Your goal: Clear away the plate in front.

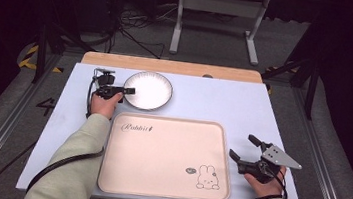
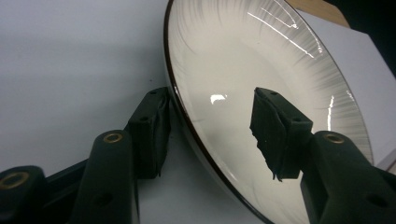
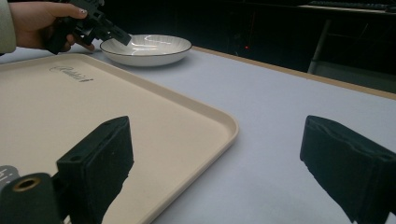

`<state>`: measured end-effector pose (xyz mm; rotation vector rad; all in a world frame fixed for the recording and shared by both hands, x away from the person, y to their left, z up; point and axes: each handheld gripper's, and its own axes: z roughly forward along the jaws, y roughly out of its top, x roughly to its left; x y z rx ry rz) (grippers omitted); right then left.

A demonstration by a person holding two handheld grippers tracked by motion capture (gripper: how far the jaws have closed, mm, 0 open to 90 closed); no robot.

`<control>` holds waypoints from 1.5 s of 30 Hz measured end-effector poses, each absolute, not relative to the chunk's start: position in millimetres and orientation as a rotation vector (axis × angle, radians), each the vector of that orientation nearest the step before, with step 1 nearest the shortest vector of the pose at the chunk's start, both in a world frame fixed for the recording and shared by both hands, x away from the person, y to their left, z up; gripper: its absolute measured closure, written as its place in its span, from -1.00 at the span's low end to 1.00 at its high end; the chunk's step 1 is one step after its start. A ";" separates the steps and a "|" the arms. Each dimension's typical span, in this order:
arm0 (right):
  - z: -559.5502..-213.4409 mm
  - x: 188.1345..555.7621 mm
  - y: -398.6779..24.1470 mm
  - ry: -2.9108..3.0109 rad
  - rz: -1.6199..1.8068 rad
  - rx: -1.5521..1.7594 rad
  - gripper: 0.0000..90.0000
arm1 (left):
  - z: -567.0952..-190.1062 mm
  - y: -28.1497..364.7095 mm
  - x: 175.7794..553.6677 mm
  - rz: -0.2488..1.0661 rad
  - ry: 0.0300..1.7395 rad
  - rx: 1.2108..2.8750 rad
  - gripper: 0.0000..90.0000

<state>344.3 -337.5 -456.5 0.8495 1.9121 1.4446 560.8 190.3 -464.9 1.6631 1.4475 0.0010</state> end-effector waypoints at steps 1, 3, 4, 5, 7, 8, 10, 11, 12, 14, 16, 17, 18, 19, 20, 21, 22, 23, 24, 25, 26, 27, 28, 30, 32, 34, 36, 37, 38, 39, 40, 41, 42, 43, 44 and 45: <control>-456.5 344.3 -337.4 1.912 1.444 0.849 -0.77 | -464.8 190.4 561.0 0.003 1.452 1.664 0.14; -456.5 344.2 -337.2 1.912 1.442 0.849 -0.78 | -464.8 191.1 561.3 0.001 1.462 1.663 0.20; -456.5 344.2 -337.2 1.912 1.442 0.848 -0.78 | -464.6 191.1 561.5 0.006 1.465 1.668 0.24; -456.5 344.1 -337.1 1.912 1.441 0.847 -0.77 | -464.3 191.0 561.5 0.010 1.469 1.673 0.27; -456.5 344.1 -337.0 1.911 1.440 0.848 -0.78 | -463.6 189.0 561.8 0.024 1.469 1.688 0.28; -456.5 344.1 -337.0 1.911 1.440 0.848 -0.78 | -463.6 189.0 561.8 0.024 1.469 1.688 0.29; -456.5 344.1 -337.0 1.909 1.439 0.850 -0.78 | -462.0 186.9 561.8 0.050 1.473 1.716 0.31; -456.5 344.1 -337.0 1.909 1.438 0.850 -0.78 | -461.4 185.9 561.5 0.069 1.476 1.732 0.35; -456.5 344.1 -336.9 1.909 1.438 0.850 -0.78 | -460.8 184.5 561.3 0.093 1.479 1.747 0.38; -456.6 344.1 -336.7 1.909 1.440 0.849 -0.78 | -459.7 182.3 560.8 0.120 1.495 1.763 0.47; -456.6 344.1 -336.7 1.909 1.439 0.849 -0.77 | -459.5 181.8 560.9 0.112 1.507 1.751 0.49; -456.6 344.1 -336.7 1.909 1.439 0.849 -0.77 | -459.4 182.0 561.0 0.110 1.510 1.749 0.49; -456.6 344.1 -336.7 1.908 1.439 0.850 -0.77 | -459.6 182.4 561.2 0.114 1.507 1.751 0.50; -456.6 344.1 -336.8 1.908 1.439 0.850 -0.78 | -459.6 182.7 561.4 0.112 1.509 1.747 0.50; -456.6 344.1 -336.8 1.908 1.439 0.851 -0.77 | -459.5 182.8 561.4 0.098 1.521 1.736 0.51; -456.6 344.1 -336.8 1.908 1.439 0.851 -0.77 | -459.3 183.0 561.6 0.088 1.528 1.729 0.53; -456.6 344.1 -336.8 1.907 1.439 0.851 -0.77 | -459.4 183.2 561.9 0.082 1.535 1.720 0.54; -456.6 344.1 -336.7 1.907 1.438 0.851 -0.77 | -459.4 184.0 562.3 0.072 1.539 1.714 0.55; -456.6 344.1 -336.7 1.908 1.438 0.851 -0.77 | -459.5 184.7 562.5 0.060 1.549 1.701 0.57; -456.6 344.0 -336.6 1.909 1.435 0.851 -0.77 | -460.0 186.4 563.0 0.047 1.549 1.695 0.59; -456.6 344.1 -336.5 1.910 1.435 0.850 -0.77 | -460.7 187.4 563.1 0.028 1.557 1.671 0.61; -456.5 344.1 -336.5 1.911 1.433 0.850 -0.77 | -461.7 189.5 563.2 0.012 1.561 1.655 0.63; -456.5 344.1 -336.4 1.911 1.433 0.850 -0.77 | -461.9 189.6 563.1 -0.008 1.574 1.634 0.65; -456.5 344.1 -336.4 1.912 1.433 0.850 -0.76 | -461.2 189.4 563.2 -0.010 1.584 1.632 0.67; -456.5 344.2 -336.4 1.912 1.432 0.850 -0.76 | -460.8 190.0 563.8 -0.021 1.595 1.627 0.68; -456.5 344.2 -336.3 1.912 1.429 0.850 -0.76 | -460.5 190.2 563.8 -0.024 1.603 1.623 0.69; -456.5 344.2 -336.2 1.914 1.429 0.849 -0.76 | -459.4 189.7 563.1 -0.046 1.636 1.597 0.71; -456.5 344.2 -336.2 1.915 1.429 0.849 -0.76 | -458.8 189.6 562.7 -0.052 1.652 1.587 0.72; -456.5 344.2 -336.2 1.915 1.429 0.849 -0.76 | -458.8 189.6 562.7 -0.052 1.652 1.587 0.73; -456.5 344.3 -336.2 1.915 1.431 0.848 -0.76 | -459.0 189.5 562.6 -0.057 1.659 1.571 0.73; -456.5 344.3 -336.3 1.915 1.431 0.847 -0.76 | -459.0 189.1 562.5 -0.063 1.670 1.555 0.74; -456.5 344.3 -336.3 1.915 1.432 0.847 -0.76 | -458.8 189.5 562.6 -0.066 1.674 1.553 0.75; -456.5 344.2 -336.3 1.915 1.432 0.846 -0.76 | -458.6 189.2 562.6 -0.069 1.682 1.542 0.76; -456.5 344.3 -336.3 1.916 1.433 0.846 -0.76 | -458.2 189.1 562.5 -0.078 1.691 1.529 0.77; -456.5 344.3 -336.3 1.916 1.433 0.846 -0.76 | -457.9 189.3 562.5 -0.086 1.692 1.515 0.79; -456.5 344.3 -336.4 1.916 1.434 0.847 -0.76 | -457.0 189.5 562.4 -0.090 1.688 1.509 0.80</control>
